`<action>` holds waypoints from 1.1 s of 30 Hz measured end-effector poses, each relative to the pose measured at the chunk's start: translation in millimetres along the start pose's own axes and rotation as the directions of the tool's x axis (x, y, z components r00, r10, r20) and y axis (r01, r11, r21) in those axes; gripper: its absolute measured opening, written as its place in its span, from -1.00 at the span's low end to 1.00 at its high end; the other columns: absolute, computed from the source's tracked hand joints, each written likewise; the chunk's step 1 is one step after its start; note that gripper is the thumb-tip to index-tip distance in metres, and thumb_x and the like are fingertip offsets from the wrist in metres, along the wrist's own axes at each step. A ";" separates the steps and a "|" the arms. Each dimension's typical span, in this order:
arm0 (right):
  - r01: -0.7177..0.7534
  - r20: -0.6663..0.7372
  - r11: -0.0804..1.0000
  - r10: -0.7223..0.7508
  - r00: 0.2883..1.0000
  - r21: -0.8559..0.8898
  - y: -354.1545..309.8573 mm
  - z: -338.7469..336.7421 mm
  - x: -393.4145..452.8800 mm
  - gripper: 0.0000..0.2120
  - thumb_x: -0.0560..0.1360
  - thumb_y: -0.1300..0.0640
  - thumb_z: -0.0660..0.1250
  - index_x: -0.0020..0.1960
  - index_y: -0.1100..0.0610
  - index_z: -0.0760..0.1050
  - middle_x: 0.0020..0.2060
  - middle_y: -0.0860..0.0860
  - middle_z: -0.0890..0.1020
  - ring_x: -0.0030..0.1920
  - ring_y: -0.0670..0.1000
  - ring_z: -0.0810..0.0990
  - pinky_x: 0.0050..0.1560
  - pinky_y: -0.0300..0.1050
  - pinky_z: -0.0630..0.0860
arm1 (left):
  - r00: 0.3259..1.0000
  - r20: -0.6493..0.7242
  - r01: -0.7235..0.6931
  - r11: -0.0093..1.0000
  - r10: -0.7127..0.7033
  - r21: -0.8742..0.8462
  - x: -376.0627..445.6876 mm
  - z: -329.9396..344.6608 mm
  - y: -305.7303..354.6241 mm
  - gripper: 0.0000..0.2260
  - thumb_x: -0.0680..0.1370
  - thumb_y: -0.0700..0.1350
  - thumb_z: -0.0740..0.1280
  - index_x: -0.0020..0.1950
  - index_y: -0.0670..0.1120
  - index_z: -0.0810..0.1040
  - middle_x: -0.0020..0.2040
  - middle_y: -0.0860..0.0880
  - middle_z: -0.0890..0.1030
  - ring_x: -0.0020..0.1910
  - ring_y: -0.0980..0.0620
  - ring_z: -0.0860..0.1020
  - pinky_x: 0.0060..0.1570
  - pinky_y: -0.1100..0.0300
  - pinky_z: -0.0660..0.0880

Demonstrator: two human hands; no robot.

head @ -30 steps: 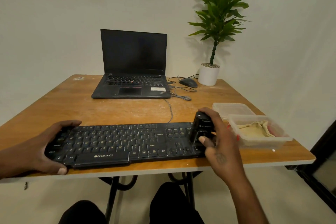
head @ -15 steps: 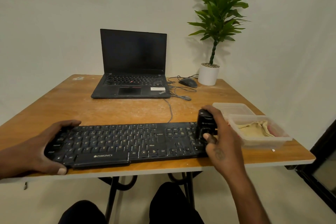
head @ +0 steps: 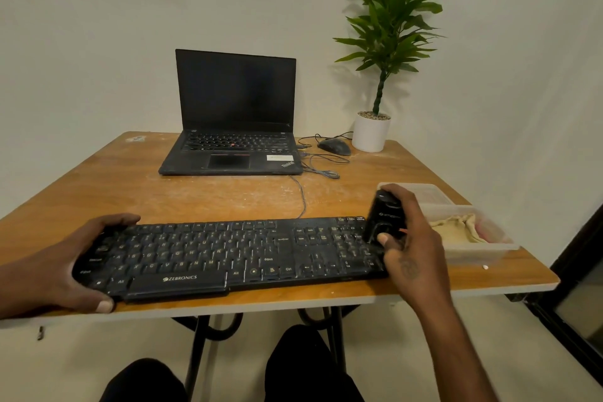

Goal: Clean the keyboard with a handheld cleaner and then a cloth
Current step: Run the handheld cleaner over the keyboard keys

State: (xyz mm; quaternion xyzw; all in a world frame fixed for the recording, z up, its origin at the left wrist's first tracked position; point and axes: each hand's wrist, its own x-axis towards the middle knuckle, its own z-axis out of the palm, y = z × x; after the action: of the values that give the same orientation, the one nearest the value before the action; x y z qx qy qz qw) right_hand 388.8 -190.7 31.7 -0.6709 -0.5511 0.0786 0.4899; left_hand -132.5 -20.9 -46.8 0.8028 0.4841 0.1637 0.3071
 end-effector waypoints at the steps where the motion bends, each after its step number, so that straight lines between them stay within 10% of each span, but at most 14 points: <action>1: 0.023 0.022 0.999 -0.022 1.000 -0.026 -4.1 5.2 -0.8 -0.15 0.44 0.48 0.30 0.33 -0.43 0.25 0.05 -0.12 0.55 0.01 -0.10 0.54 -0.19 -0.31 0.46 | 1.000 0.005 0.004 1.000 -0.004 0.006 1.4 -0.9 -0.4 0.26 0.07 0.23 0.78 0.65 0.32 0.17 0.56 0.20 0.40 0.48 0.00 0.48 0.37 -0.22 0.49; 9: 0.071 0.143 0.997 -0.076 0.987 0.043 -11.3 13.1 1.7 -0.14 0.46 0.49 0.28 0.33 -0.44 0.28 0.09 -0.20 0.55 0.02 -0.30 0.54 -0.20 -0.32 0.55 | 1.000 -0.013 -0.015 1.000 0.015 0.027 3.9 -2.5 2.6 0.26 0.08 0.28 0.76 0.66 0.32 0.15 0.57 0.22 0.38 0.49 0.03 0.47 0.40 -0.21 0.49; 13: 0.029 0.031 0.999 -0.030 0.999 0.016 -1.5 0.7 4.7 -0.16 0.45 0.48 0.30 0.32 -0.42 0.28 0.02 -0.20 0.57 0.01 -0.16 0.57 -0.02 0.02 0.62 | 1.000 -0.016 -0.014 1.000 0.014 0.005 2.0 0.1 2.8 0.24 0.07 0.25 0.77 0.64 0.32 0.19 0.55 0.18 0.42 0.46 -0.02 0.49 0.35 -0.22 0.49; 18: 0.082 0.082 0.990 -0.073 0.994 -0.118 -18.4 19.3 3.4 -0.13 0.37 0.49 0.27 0.36 -0.37 0.27 -0.09 -0.18 0.55 -0.14 -0.27 0.51 -0.31 -0.49 0.40 | 1.000 -0.003 -0.004 1.000 0.004 0.024 2.4 -0.9 -0.2 0.26 0.07 0.25 0.78 0.65 0.31 0.18 0.55 0.19 0.41 0.47 0.00 0.49 0.36 -0.22 0.49; 26: 0.043 0.111 0.999 -0.042 0.993 -0.005 -11.8 11.6 13.2 -0.12 0.45 0.50 0.29 0.30 -0.48 0.26 -0.03 -0.23 0.56 -0.04 -0.13 0.59 -0.10 0.00 0.66 | 0.999 -0.017 -0.028 0.999 0.028 0.030 1.9 -1.2 6.5 0.24 0.06 0.29 0.76 0.64 0.33 0.19 0.54 0.18 0.43 0.46 -0.01 0.49 0.37 -0.23 0.49; 33: 0.008 0.005 0.996 -0.007 1.000 -0.093 -4.9 10.6 14.9 -0.16 0.43 0.45 0.31 0.37 -0.39 0.25 -0.03 -0.10 0.59 -0.08 -0.07 0.58 -0.26 -0.23 0.48 | 1.000 0.006 0.020 0.999 -0.020 0.028 -0.3 -1.2 0.2 0.26 0.06 0.25 0.78 0.64 0.32 0.19 0.55 0.19 0.42 0.47 0.01 0.49 0.37 -0.23 0.50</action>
State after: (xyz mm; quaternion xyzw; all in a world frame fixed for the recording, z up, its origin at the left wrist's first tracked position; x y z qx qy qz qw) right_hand 384.4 -172.9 36.5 -0.6907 -0.5577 0.0526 0.4574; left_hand -133.1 -20.8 -45.7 0.8027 0.4935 0.1514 0.2988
